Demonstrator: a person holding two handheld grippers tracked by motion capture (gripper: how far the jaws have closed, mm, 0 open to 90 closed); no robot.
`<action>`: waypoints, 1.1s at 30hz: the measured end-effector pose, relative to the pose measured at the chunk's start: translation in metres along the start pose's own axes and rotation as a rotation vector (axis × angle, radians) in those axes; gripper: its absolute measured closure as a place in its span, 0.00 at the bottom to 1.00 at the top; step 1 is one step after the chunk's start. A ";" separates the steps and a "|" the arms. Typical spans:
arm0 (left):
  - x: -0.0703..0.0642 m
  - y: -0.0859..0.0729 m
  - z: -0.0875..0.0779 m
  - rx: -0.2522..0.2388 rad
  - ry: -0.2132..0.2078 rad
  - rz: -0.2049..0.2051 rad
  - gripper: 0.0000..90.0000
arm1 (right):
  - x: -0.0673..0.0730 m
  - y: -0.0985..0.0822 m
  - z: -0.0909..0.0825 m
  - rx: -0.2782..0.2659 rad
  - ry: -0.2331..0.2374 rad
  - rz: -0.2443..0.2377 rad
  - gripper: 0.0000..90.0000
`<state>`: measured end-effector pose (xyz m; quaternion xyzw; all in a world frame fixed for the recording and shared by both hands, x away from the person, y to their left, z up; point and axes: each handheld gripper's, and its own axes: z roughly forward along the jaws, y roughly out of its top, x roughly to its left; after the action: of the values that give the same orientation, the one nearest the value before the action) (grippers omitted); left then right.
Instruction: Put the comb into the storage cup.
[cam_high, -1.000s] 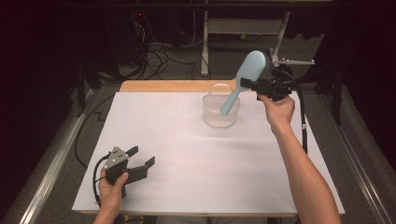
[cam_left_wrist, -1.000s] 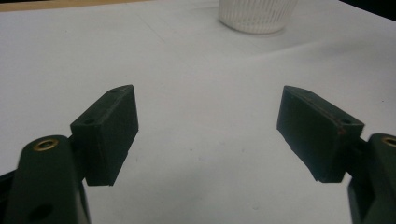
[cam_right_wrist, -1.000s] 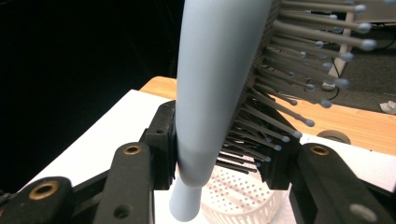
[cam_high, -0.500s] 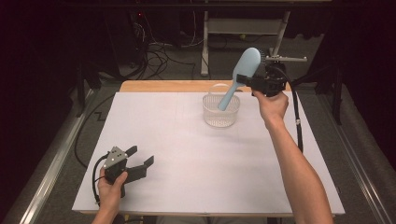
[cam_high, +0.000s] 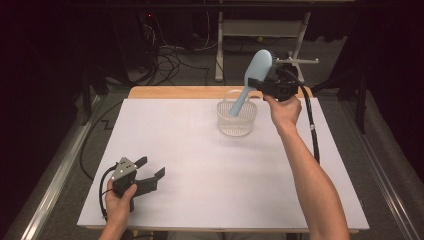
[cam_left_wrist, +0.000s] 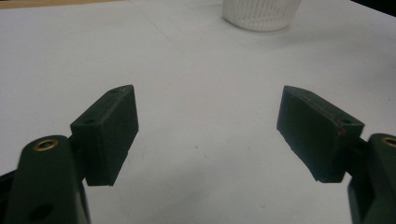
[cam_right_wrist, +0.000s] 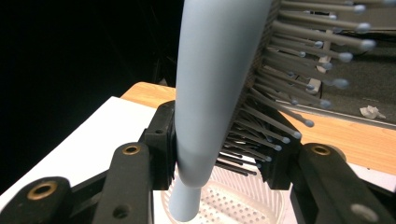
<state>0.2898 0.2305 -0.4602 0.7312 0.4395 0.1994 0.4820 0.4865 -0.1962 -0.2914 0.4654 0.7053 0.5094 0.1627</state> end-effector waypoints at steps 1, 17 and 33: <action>0.000 0.000 0.000 0.000 0.001 0.000 0.24 | 0.000 0.000 0.001 0.000 -0.001 0.001 0.62; 0.000 0.000 -0.001 0.000 0.000 0.006 0.23 | 0.005 -0.007 0.018 0.034 -0.015 -0.014 0.62; -0.001 0.000 0.000 0.006 -0.004 0.011 0.23 | 0.007 -0.017 0.031 0.068 -0.033 -0.038 0.61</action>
<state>0.2891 0.2303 -0.4603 0.7354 0.4352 0.1991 0.4798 0.4959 -0.1739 -0.3179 0.4654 0.7282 0.4743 0.1679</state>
